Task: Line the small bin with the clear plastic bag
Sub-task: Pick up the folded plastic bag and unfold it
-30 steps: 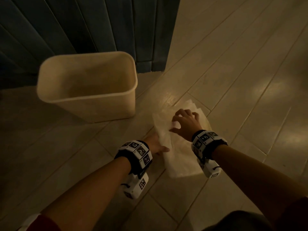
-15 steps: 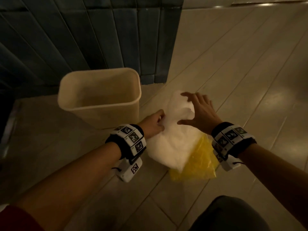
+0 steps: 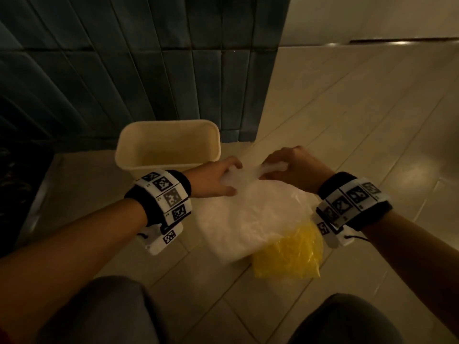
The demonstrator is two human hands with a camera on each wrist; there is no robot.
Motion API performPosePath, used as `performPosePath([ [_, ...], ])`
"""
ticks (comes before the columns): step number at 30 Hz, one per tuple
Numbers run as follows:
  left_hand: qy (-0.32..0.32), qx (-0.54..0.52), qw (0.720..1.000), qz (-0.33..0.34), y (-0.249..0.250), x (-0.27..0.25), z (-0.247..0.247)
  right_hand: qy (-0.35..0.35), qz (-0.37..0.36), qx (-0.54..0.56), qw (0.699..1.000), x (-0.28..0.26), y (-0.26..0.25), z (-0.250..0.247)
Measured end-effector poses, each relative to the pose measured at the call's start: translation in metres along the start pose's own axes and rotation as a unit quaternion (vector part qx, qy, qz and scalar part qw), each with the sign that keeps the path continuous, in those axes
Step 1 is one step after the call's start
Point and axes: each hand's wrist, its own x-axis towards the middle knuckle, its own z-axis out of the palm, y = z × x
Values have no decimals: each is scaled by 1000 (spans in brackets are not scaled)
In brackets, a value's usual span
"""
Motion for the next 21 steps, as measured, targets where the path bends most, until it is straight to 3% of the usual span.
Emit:
performPosePath([
  [4,-3,4,997,-77,-9,-20,-20,29,-12,52,998,2,-3,-7],
  [7,19,-35,994,-102,-18,-36,-34,43,40,98,993,10,-3,-12],
  [12,125,-126,984,-32,-34,-63,-56,120,85,187,971,23,-11,-24],
  [15,156,-148,977,1,-43,-76,-66,178,128,220,950,34,-15,-31],
  [21,216,-172,961,-3,-55,-94,-74,171,122,224,952,49,-21,-38],
])
